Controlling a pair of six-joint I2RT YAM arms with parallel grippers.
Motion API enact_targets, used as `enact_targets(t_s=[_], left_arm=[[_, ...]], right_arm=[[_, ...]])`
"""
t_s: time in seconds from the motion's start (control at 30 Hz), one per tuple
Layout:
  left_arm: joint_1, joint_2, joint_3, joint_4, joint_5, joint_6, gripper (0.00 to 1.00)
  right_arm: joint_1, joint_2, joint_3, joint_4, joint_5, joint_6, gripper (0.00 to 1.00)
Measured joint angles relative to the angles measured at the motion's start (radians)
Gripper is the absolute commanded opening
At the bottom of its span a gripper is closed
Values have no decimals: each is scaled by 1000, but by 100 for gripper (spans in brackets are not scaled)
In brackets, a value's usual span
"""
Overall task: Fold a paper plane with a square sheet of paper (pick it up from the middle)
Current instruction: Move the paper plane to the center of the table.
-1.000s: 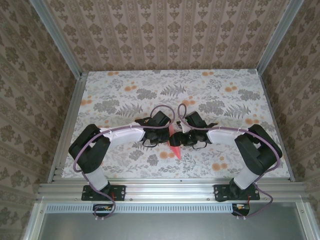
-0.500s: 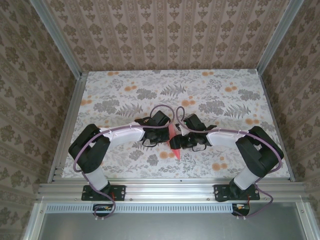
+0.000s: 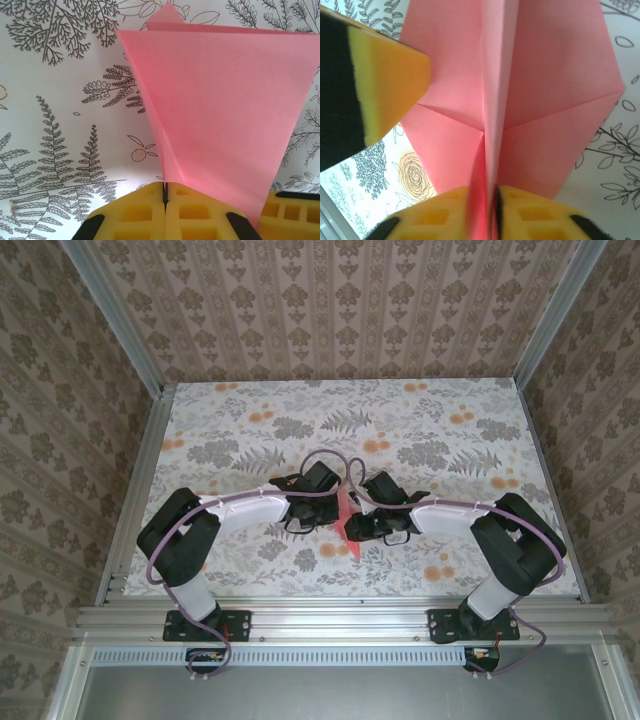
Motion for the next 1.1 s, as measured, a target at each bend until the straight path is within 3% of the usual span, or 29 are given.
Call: enact_targets(t_s=[0.13, 0.27, 0.3, 0.33, 0.47, 0.6, 0.87, 1.1], left_arm=[[0, -2, 0, 3, 0, 0, 13], [1, -37, -7, 7, -1, -2, 40], [1, -58, -12, 7, -5, 0, 50], [1, -82, -18, 7, -13, -1, 54], [6, -211, -47, 0, -64, -5, 59], [29, -341, -106, 0, -122, -17, 60], [72, -445, -230, -36, -170, -50, 60], [87, -500, -259, -57, -178, -58, 60]], right_arm=[[2, 0, 31, -41, 26, -5, 3], [3, -3, 82, -136, 113, -7, 3], [2, -9, 101, -170, 151, -7, 3], [2, -14, 119, -202, 187, -7, 3], [-9, -19, 237, -349, 355, 0, 6], [-53, 61, 375, -449, 437, 9, 9], [-78, 296, 529, -540, 472, 16, 17], [-80, 336, 566, -567, 473, 18, 23]])
